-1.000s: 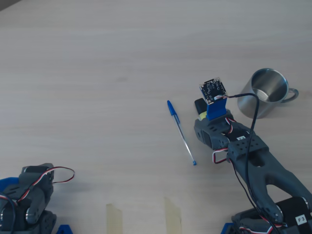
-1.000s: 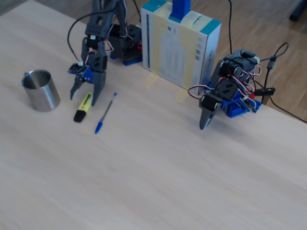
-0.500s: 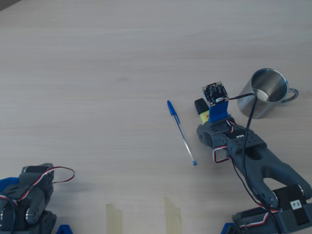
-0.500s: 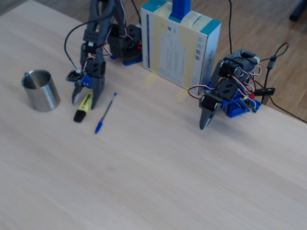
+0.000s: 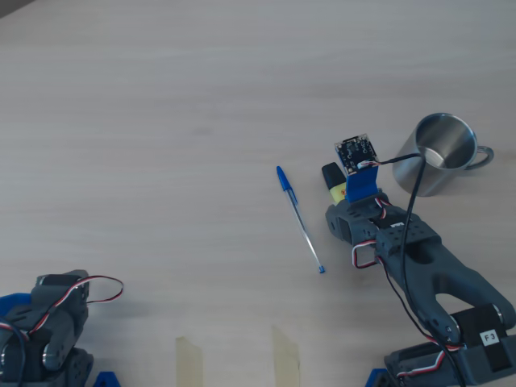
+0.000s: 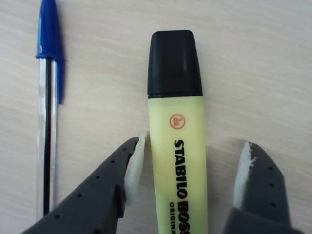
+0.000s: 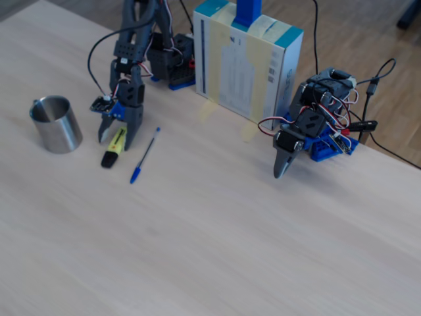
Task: Grab the yellow pen and put it in the silver cup.
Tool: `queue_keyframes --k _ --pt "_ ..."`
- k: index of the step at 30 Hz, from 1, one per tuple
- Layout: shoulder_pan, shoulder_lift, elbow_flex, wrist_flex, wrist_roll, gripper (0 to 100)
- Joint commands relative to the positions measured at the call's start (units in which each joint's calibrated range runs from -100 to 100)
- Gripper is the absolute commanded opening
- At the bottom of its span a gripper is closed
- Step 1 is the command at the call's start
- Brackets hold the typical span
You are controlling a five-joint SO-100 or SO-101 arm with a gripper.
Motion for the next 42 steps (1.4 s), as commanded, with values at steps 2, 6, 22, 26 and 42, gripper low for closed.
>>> queue_keyframes --k 2,6,22,26,42 --pt "0.18 0.29 -0.17 0.28 -0.09 23" --pt "0.27 0.29 -0.17 0.28 -0.09 7" --pt "0.18 -17.42 -0.17 0.28 -0.04 3" --pt "0.18 -23.07 -0.17 0.28 -0.04 3" --pt "-0.96 -37.28 12.53 -37.22 0.12 3"
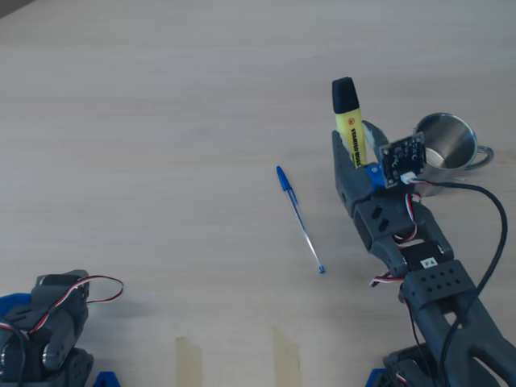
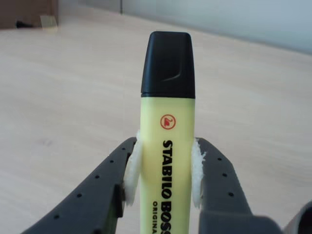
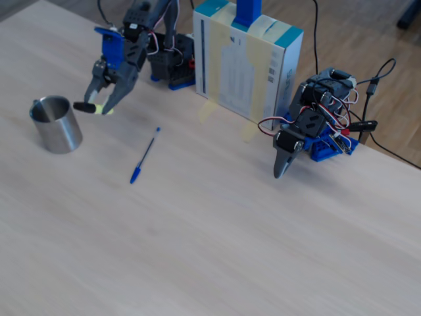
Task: Grab the yellow pen and put it in the silver cup.
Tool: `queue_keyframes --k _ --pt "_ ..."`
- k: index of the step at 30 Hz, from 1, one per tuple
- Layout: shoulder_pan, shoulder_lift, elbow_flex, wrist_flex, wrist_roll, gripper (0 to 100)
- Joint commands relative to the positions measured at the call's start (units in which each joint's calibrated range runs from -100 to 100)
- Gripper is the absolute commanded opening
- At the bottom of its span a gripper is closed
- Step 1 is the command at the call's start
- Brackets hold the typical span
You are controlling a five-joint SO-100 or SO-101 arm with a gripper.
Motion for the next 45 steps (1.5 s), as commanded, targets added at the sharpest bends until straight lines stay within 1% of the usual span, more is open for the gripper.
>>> queue_keyframes --k 1,5,10,16,24,29,36,45 --pt "0.54 -4.02 2.16 -15.11 0.38 3" --pt "4.55 -5.1 6.15 -26.78 0.53 3" --pt "8.83 -4.68 9.05 -33.64 0.58 3" --pt "14.24 -4.43 8.78 -35.62 0.58 3" --pt "21.92 -3.44 8.24 -34.93 0.58 3" --pt "23.66 3.05 4.24 -34.85 0.58 3" --pt "23.66 12.27 -2.92 -34.85 0.58 3" --pt "25.67 19.51 -8.0 -35.53 0.58 2"
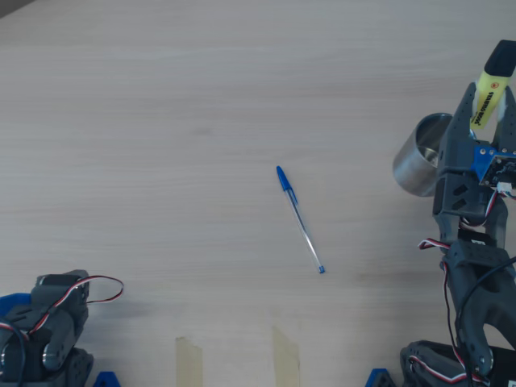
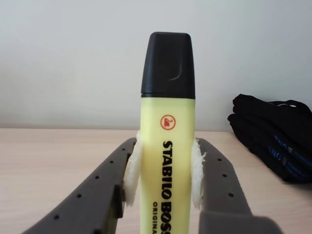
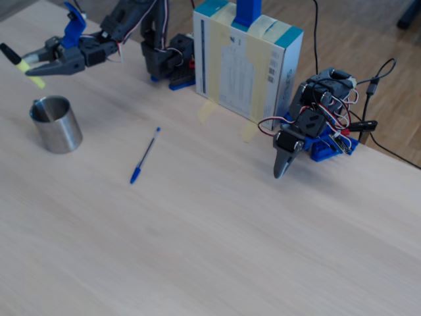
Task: Grab the yellow pen and put it in the silver cup.
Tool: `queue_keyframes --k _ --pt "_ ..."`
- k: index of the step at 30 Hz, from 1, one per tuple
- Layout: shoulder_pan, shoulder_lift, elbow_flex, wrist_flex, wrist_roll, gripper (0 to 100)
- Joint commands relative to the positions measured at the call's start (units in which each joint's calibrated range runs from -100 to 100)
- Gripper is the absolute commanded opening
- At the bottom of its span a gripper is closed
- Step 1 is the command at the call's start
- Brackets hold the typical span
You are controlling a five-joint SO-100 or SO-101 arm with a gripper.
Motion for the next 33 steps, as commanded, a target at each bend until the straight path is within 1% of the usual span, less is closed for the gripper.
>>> queue_keyframes --k 1,11,28,33 --pt "0.91 1.96 -4.94 -1.11 0.22 2" --pt "5.01 9.27 -5.66 -4.11 0.27 2" --pt "4.49 10.77 -6.02 -3.51 0.27 2" --pt "4.4 15.84 -9.47 -4.11 0.27 2"
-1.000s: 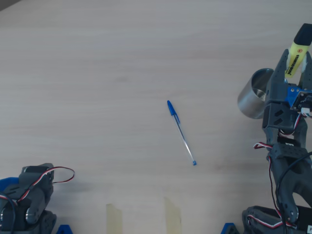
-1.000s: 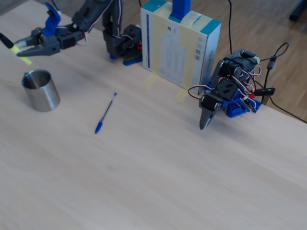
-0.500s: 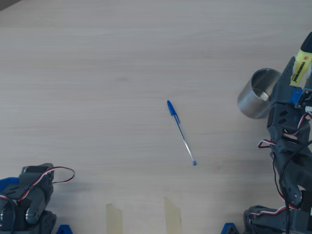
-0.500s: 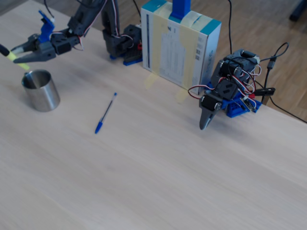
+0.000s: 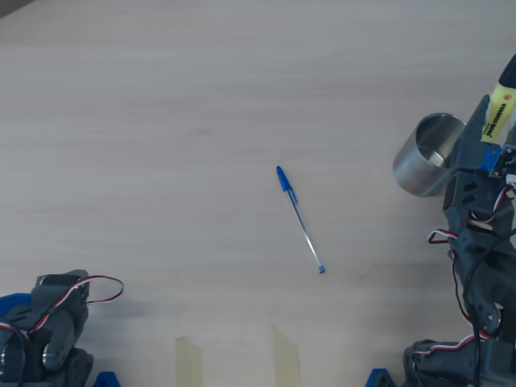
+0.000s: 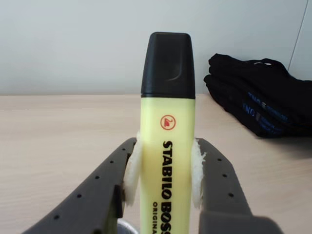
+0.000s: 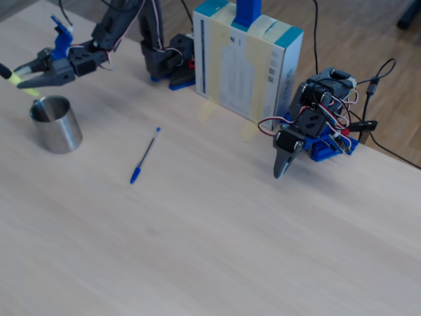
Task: Grab the yellow pen and put it in the silver cup.
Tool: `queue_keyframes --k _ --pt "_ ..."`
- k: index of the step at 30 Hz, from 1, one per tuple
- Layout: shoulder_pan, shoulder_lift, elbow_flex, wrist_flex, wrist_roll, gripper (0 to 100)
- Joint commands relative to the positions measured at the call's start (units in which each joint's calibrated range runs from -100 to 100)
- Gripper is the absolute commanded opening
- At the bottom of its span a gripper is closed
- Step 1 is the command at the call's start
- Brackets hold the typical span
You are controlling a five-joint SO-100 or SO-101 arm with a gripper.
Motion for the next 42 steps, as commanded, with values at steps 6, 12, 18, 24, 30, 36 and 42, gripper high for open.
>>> queue_keyframes --k 6,12,18,24,30,36,42 --pt "-2.28 7.77 -11.31 -1.27 0.22 2" --pt "-2.98 9.6 -13.03 -1.27 0.22 2" --pt "-3.59 9.52 -13.31 -1.27 0.22 2" --pt "-4.11 8.69 -13.4 -1.27 0.27 2" --pt "-6.47 8.6 -14.48 -1.35 -0.04 2" --pt "-7.43 8.6 -15.48 -1.35 0.22 2" --pt "-5.24 8.6 -14.48 -0.67 0.27 2"
